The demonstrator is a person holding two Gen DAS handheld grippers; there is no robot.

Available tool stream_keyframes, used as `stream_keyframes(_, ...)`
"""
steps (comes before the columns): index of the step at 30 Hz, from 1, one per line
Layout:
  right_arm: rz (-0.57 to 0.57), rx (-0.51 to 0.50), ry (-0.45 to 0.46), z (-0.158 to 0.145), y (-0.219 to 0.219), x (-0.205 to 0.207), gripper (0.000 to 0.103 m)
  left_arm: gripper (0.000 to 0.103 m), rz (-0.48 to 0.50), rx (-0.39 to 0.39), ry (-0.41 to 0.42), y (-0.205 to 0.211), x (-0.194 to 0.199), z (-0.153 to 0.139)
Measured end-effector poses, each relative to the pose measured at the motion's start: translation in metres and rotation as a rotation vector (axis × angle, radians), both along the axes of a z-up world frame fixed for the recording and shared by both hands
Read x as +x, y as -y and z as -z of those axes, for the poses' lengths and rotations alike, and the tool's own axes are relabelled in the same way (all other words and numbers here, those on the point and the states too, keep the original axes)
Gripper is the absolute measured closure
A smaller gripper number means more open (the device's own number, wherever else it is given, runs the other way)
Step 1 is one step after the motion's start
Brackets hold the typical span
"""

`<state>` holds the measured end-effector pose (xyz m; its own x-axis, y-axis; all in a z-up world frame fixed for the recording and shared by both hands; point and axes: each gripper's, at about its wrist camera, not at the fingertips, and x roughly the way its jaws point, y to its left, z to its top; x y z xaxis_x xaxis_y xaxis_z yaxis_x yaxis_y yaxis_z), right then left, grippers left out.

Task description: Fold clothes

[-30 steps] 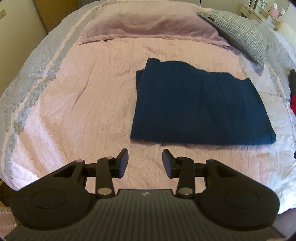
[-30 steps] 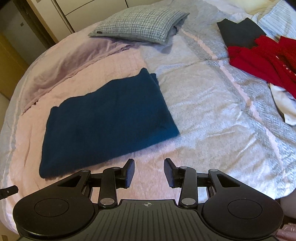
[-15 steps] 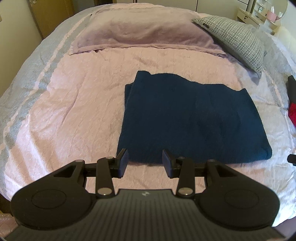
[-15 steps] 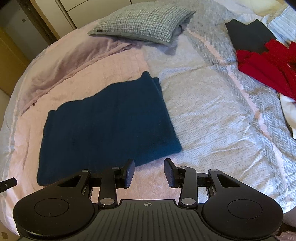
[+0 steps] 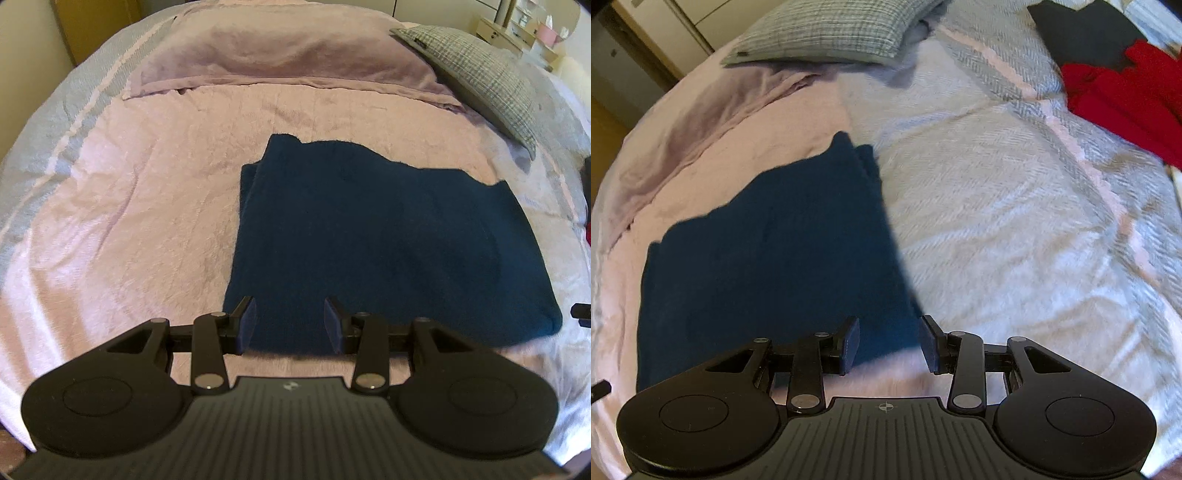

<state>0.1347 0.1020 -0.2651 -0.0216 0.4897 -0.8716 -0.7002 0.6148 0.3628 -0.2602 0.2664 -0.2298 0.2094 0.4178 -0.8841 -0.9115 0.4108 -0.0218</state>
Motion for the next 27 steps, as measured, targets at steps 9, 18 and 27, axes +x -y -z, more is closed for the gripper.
stream_keyframes(9,0.038,0.141,-0.128,0.058,-0.029,0.056,0.050,0.067,-0.014,0.021,0.070,-0.038,-0.001,0.032)
stream_keyframes(18,0.075,0.300,-0.413,0.122,-0.029,0.095,0.049,0.067,-0.072,-0.018,0.150,-0.052,-0.022,0.053)
stream_keyframes(27,0.040,0.337,-0.540,0.139,-0.043,0.079,0.060,0.068,-0.080,-0.045,0.196,-0.065,-0.032,0.062)
